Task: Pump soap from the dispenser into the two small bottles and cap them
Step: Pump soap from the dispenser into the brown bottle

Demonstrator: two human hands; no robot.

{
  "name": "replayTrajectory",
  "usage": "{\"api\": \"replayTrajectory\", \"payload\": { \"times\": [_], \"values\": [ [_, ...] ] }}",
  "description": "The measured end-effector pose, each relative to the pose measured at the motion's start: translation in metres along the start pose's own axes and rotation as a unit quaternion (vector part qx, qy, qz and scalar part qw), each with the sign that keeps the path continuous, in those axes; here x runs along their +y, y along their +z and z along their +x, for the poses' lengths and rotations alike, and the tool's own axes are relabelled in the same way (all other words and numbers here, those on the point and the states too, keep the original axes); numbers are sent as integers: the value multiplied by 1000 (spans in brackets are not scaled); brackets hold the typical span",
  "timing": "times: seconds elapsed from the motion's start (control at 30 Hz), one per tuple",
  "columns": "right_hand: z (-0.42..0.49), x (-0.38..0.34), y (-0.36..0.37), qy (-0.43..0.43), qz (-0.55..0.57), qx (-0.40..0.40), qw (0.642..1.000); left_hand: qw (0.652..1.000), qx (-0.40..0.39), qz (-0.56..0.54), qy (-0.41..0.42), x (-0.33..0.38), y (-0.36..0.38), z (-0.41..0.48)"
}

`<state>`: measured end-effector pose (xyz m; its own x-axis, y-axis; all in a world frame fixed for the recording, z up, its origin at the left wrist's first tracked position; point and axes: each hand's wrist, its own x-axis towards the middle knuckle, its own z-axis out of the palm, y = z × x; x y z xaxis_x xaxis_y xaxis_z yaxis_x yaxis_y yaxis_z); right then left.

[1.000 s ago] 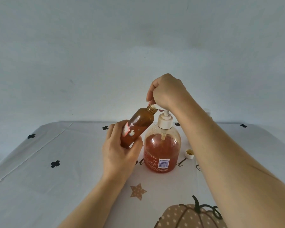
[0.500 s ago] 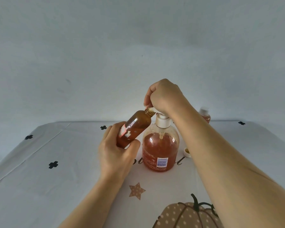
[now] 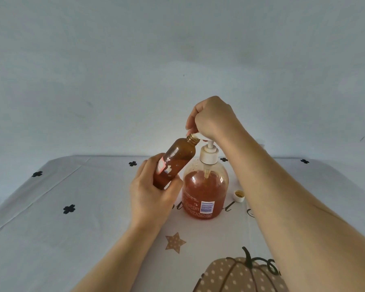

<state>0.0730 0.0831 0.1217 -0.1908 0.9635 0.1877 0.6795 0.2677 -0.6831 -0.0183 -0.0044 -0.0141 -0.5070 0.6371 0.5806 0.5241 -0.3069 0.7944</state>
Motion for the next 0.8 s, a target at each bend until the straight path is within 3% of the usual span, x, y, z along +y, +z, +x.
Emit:
{"api": "replayTrajectory", "payload": {
  "times": [0.47, 0.8],
  "values": [
    [1, 2, 1, -22, -25, -48, 998, 1000, -2, -7, -3, -1, -1, -1],
    [1, 11, 9, -7, -50, -39, 998, 999, -16, -13, -30, -3, -4, -1]
  ]
}}
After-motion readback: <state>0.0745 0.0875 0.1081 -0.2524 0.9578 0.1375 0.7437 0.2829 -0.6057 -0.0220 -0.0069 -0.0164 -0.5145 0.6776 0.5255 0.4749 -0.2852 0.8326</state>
